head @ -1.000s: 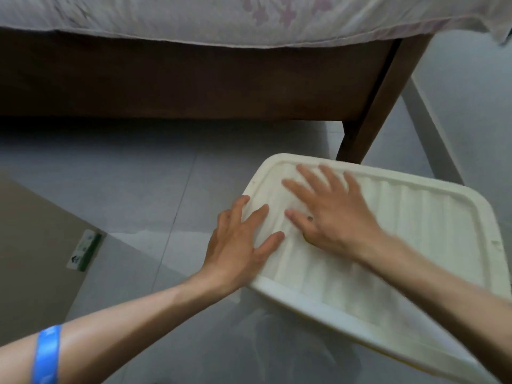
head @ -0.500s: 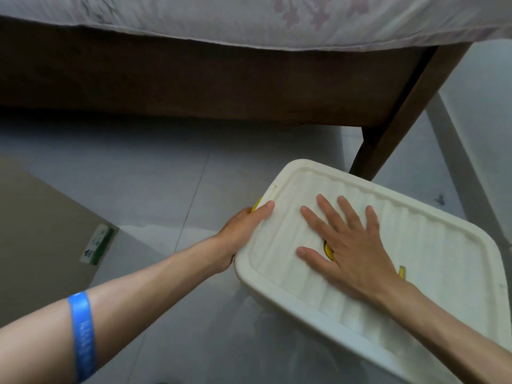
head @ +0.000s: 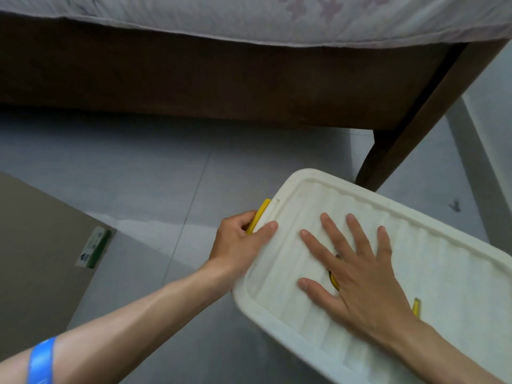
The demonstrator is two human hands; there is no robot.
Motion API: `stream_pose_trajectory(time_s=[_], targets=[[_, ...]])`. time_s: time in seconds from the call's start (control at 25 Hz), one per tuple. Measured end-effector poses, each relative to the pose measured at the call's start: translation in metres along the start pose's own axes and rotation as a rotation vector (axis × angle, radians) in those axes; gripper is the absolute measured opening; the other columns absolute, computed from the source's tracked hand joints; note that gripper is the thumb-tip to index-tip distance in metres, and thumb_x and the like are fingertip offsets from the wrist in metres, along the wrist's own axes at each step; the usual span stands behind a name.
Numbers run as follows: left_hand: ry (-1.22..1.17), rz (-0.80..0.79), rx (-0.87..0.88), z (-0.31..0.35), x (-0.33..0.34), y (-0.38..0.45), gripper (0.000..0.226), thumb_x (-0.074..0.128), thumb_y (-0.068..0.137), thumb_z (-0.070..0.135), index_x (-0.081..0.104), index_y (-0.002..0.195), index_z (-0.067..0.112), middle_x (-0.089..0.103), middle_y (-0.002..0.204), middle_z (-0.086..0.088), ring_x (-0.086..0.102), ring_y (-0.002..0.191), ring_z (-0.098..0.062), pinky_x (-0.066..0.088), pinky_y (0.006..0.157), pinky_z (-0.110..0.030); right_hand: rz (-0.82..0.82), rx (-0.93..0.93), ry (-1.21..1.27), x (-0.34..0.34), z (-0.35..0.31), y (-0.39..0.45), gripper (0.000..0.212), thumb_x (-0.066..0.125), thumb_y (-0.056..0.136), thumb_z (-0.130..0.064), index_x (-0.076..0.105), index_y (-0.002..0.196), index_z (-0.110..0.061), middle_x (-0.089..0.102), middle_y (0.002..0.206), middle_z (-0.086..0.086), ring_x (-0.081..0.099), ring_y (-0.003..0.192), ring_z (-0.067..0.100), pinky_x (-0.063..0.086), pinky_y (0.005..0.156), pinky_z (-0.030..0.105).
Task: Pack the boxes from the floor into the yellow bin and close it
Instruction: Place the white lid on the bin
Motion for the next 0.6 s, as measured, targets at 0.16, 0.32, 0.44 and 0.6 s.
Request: stream_pose_trajectory(time_s=[0.16,0.32,0.44,0.6], targets=[[-0.113,0.011,-0.034,-0.002,0.002,0.005,0.01,0.074,0.085,0.026,0.078,0.094,0.027,0.077,0.086,-0.002,0.074,0.08,-0.027,0.061,0.073,-0.05,-0.031,-0.038,-0.019,0.009,0.003,0.006,0.07,0.019,0.089,-0.078,0.013,0.153,-0.047,0.014,0.164,-0.004,0.01,0.15,0.035,0.007,0.112,0.069],[0.162,0.098,0.121,0.011,-0.001,0.003,0.013,0.067,0.087,0.033,0.077,0.091,0.026,0.074,0.079,0.002,0.071,0.078,-0.026,0.058,0.071,-0.047,-0.018,-0.034,-0.005,0.005,0.002,0.014,0.07,0.016,0.088,-0.079,0.01,0.152,-0.051,0.009,0.164,-0.008,0.007,0.151,0.032,0.001,0.114,0.066],[0.573,0.115,0.194,0.023,0.0,0.008,0.019,0.058,0.093,0.037,0.068,0.095,0.022,0.069,0.091,0.001,0.063,0.09,-0.025,0.052,0.079,-0.041,0.054,-0.036,0.175,-0.003,0.007,0.012,0.06,0.022,0.093,-0.068,0.029,0.149,-0.046,0.022,0.16,-0.013,0.014,0.15,0.023,-0.002,0.117,0.058],[1.015,-0.234,0.716,0.076,0.073,-0.014,0.061,0.051,0.096,0.036,0.028,0.151,0.026,0.027,0.158,-0.003,0.026,0.141,-0.025,0.027,0.113,-0.041,0.196,0.034,0.668,-0.03,0.031,0.003,0.043,0.05,0.084,-0.016,0.065,0.123,-0.024,0.062,0.131,-0.009,0.05,0.129,0.012,0.008,0.121,0.044]])
Point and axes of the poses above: each hand's wrist, its own y-axis towards the middle knuckle, its own x-axis out of the palm, z = x × y, the point moved 8 cm from there along y, towards the middle knuckle
